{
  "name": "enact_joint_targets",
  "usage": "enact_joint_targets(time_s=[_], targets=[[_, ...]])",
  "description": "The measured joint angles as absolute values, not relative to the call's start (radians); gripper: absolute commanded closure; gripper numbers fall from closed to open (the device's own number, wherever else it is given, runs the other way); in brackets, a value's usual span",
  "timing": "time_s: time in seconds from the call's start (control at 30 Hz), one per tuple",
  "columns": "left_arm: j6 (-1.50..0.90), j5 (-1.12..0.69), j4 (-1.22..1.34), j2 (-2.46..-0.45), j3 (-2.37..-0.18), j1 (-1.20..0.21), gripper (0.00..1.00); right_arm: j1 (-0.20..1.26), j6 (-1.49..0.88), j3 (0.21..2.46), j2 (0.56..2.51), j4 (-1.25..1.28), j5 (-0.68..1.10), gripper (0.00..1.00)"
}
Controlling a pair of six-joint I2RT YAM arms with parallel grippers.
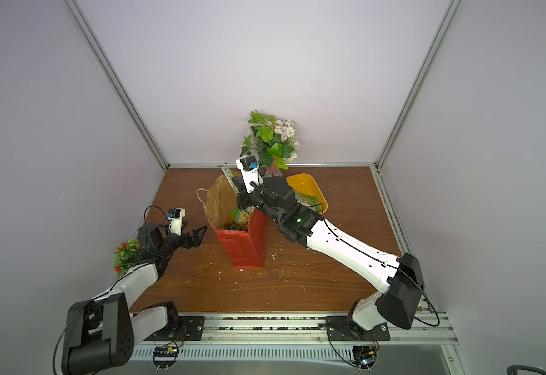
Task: Place the condiment packets inside the bag
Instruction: Place the condiment packet in the paper bag, then pick up the condiment packet from the storage box.
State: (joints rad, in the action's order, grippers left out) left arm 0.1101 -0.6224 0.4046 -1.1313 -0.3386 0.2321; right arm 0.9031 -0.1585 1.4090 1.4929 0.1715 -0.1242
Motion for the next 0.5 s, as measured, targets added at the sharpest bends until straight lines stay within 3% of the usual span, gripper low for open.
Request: enact_joint_targets(time_s=[0.07,0.13,0.33,0.5], targets=[[0.11,-0.633,0.406,-1.123,-0.339,0.232,0.02,0.903,-0.162,1.409,1.493,0.17,-0.143,0.69],[0.111,-0.643,0.409,-1.121,-0.339,0.232,0.02,0.902,-0.157,1.409,1.493,0.17,-0.165,0.56],[0.125,-0.646,0.409,-1.121,-0.338,0.22,0.02,0.873,-0.149,1.369,1.436,0.155,-0.225,0.51],[0.149,-0.63,0.408,-1.116,-0.331,0.18,0.02,0.733,-0.171,1.229,1.278,0.163,-0.251,0.47]])
